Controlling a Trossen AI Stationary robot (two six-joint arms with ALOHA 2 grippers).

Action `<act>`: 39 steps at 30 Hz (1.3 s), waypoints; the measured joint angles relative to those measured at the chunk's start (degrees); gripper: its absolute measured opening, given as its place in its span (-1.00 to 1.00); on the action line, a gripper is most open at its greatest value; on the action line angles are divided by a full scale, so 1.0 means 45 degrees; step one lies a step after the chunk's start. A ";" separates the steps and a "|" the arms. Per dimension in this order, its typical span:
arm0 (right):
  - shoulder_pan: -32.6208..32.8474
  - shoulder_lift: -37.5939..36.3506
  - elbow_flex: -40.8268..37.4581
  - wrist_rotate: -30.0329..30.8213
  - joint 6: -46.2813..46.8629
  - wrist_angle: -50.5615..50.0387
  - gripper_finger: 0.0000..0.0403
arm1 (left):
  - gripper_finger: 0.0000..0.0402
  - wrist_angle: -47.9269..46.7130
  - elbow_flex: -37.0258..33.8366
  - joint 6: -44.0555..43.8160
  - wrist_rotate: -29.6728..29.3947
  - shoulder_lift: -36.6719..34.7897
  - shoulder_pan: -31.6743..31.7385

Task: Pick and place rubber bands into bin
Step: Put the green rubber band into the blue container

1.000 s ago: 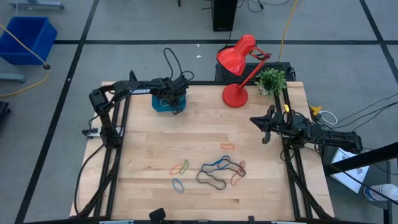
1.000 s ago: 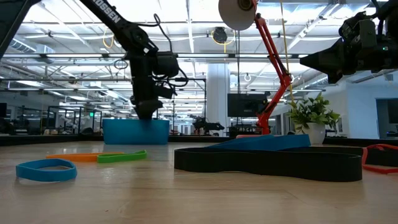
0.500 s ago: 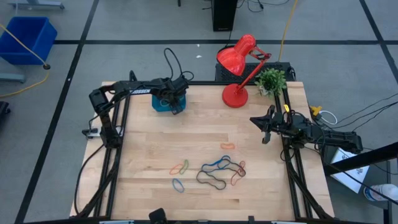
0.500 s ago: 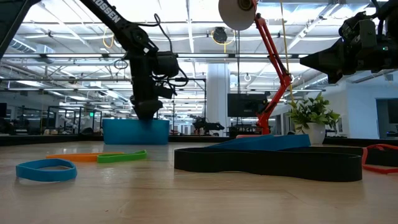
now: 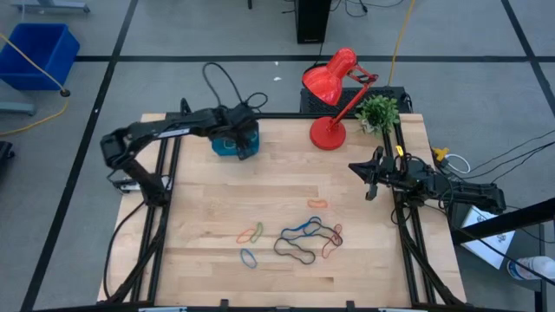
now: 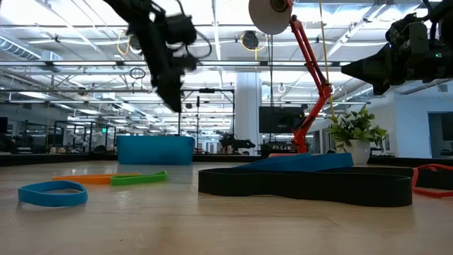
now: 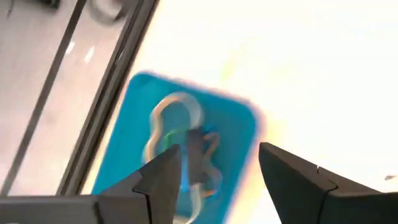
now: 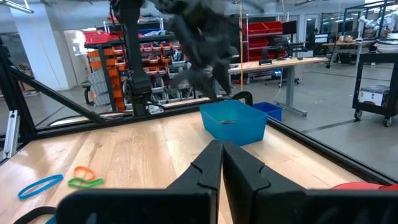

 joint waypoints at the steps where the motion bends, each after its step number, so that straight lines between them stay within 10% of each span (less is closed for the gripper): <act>1: 0.0000 0.0000 0.0000 -0.0005 0.0000 0.0000 -0.96 | 0.09 -0.0014 0.0000 0.0025 0.0488 -0.0298 -0.0190; 12: 0.0000 0.0005 -0.0004 -0.0005 0.0035 0.0019 -0.96 | 0.11 -0.0015 0.0009 -0.0156 0.4041 -0.1962 -0.3541; 27: -0.0004 0.0005 -0.0001 -0.0005 0.0049 0.0046 -0.96 | 0.06 -0.0472 0.0019 -0.2053 0.3726 -0.0846 -0.7823; 39: -0.0005 0.0063 0.0000 -0.0005 0.0243 0.0204 -0.96 | -0.16 0.0356 0.0019 -0.1189 0.2502 0.2353 -0.8708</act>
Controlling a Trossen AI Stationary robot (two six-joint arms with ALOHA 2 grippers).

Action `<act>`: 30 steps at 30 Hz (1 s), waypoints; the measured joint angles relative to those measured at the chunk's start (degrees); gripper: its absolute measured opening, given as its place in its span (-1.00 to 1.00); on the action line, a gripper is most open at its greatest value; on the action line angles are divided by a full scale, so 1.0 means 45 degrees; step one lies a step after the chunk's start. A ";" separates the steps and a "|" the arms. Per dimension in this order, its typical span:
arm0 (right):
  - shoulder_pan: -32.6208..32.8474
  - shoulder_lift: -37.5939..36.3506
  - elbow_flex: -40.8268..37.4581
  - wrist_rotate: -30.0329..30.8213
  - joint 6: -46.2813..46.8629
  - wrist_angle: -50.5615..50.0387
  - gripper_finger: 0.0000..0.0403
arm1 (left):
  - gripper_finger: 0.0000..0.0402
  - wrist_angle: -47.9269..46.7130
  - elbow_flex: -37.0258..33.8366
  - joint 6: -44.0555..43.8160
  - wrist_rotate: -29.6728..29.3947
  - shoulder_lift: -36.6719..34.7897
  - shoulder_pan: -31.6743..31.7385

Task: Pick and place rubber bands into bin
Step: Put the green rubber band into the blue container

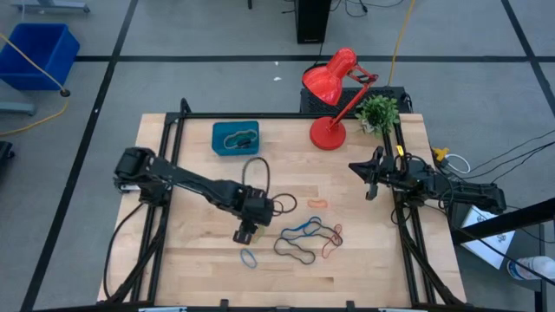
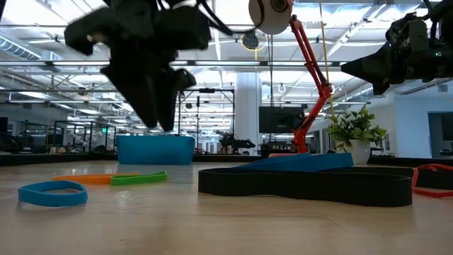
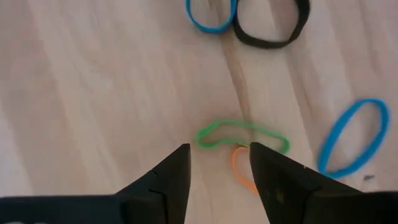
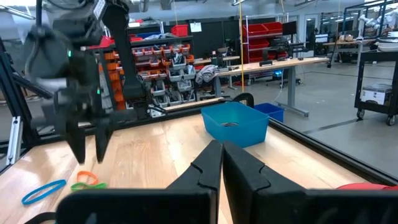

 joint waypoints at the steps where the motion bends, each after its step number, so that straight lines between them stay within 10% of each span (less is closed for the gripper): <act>1: 0.0000 0.0000 -0.0004 0.0000 0.0000 0.0000 -0.96 | -0.19 0.0018 0.0000 0.0061 -0.0013 0.0207 0.0013; 30: 0.0005 0.0056 0.0000 0.0005 0.0000 -0.0025 -0.96 | -0.40 0.0728 0.0038 -0.0721 0.0727 0.2230 0.0478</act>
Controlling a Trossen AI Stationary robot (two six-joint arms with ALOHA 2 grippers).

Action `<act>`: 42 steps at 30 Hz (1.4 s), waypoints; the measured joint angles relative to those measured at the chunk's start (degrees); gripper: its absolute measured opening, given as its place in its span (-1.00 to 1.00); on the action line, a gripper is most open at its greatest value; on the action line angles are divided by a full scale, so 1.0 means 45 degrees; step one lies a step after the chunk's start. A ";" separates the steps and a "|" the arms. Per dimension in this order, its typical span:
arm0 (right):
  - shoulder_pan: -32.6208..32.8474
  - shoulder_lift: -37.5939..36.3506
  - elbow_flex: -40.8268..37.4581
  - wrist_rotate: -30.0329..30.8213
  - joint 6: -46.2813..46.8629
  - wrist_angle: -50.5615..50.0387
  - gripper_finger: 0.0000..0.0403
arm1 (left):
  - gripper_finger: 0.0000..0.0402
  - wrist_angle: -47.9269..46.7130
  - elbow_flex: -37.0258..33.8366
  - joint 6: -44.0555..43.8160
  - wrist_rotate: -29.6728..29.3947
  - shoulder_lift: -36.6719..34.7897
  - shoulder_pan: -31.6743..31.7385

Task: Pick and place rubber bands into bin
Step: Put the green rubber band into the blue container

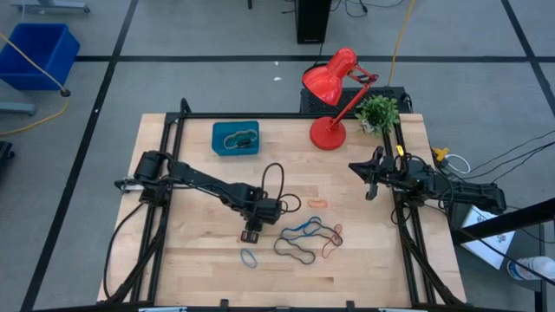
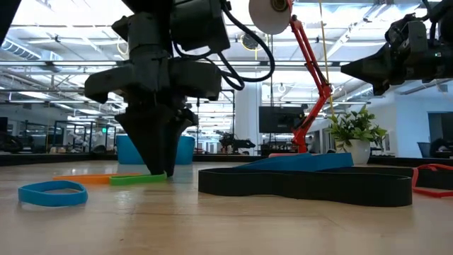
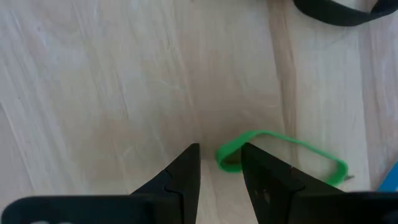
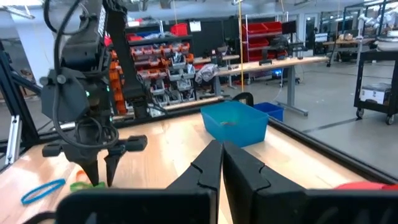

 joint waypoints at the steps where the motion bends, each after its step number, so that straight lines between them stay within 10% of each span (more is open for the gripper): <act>1: 0.0000 0.0009 0.0000 -0.0002 0.0000 -0.0005 -0.96 | -0.41 -0.0045 0.0015 0.0002 -0.0026 0.0017 -0.0002; 12: 0.0000 0.0075 -0.0002 0.0000 0.0000 0.0015 -0.96 | -0.95 -0.0097 -0.0014 0.0245 -0.0048 -0.0026 0.0035; 42: 0.0000 0.0143 -0.0001 0.0029 -0.0049 0.0015 -0.96 | -0.97 -0.2230 -0.0058 0.1266 -0.4390 -0.8182 0.0957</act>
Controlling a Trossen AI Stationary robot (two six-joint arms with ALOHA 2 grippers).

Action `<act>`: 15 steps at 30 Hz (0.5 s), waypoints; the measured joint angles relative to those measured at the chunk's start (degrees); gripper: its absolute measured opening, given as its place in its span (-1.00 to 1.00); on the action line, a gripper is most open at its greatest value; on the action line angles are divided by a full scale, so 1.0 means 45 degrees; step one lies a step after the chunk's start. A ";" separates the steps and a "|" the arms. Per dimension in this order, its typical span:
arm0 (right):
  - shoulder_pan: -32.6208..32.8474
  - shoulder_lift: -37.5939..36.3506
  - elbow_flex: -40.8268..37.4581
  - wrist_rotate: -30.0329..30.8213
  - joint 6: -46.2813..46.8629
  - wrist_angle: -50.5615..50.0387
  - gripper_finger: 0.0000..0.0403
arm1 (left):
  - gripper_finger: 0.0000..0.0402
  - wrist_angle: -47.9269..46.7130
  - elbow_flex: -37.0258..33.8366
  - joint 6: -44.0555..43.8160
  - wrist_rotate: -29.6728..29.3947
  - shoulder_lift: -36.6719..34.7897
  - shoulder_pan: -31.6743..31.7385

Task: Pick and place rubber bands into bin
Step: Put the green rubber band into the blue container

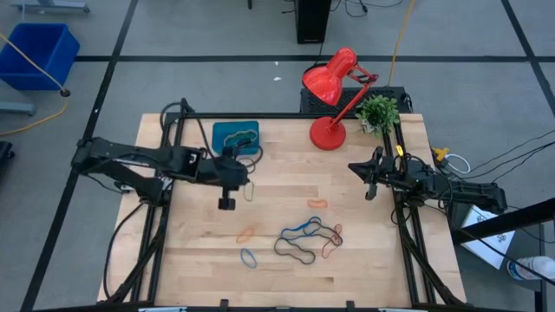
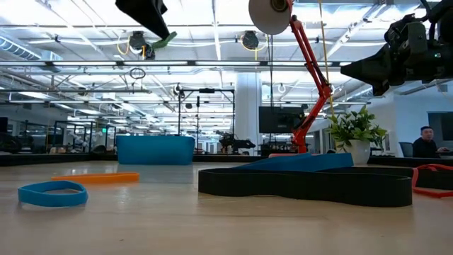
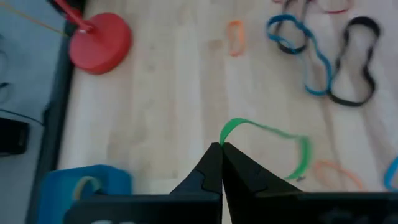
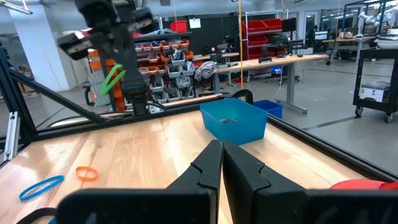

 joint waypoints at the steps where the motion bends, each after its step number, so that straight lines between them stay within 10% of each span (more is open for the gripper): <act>1: 0.0000 0.0000 0.0001 0.0000 0.0000 -0.0002 -0.96 | -0.96 -0.0019 0.0000 0.0205 -0.0118 -0.0028 0.0148; 15: 0.0000 0.0000 -0.0001 0.0000 0.0000 -0.0003 -0.96 | -0.98 -0.0125 0.0019 0.1301 -0.2136 0.0136 0.4664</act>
